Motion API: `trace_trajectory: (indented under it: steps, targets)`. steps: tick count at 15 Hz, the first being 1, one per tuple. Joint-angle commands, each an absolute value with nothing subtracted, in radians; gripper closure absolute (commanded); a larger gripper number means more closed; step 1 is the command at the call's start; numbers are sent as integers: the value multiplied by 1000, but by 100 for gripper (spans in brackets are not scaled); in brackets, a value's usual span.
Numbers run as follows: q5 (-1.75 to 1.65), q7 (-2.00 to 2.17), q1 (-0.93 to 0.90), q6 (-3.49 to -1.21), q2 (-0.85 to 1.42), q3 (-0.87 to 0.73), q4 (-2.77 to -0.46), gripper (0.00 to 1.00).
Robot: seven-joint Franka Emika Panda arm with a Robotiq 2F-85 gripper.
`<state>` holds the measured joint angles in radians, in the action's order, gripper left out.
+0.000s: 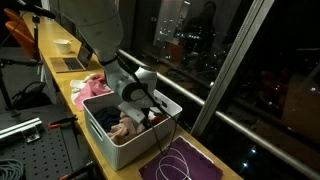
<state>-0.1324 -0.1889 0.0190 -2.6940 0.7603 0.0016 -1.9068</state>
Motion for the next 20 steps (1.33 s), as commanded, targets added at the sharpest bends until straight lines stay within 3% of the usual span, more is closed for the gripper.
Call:
trace_trajectory:
  steps: [1, 4, 5, 14, 20]
  targets:
    - [-103, -182, 57, -2721, 704, 11, -2006, 69]
    - [-75, -195, 89, -2715, 626, 18, -2077, 94]
    - [-62, -201, 102, -2713, 596, 22, -2103, 98]
    - [20, -247, 131, -2670, 252, 70, -2300, 100]
    - [-7, -259, 71, -2566, -32, 55, -2301, 100]
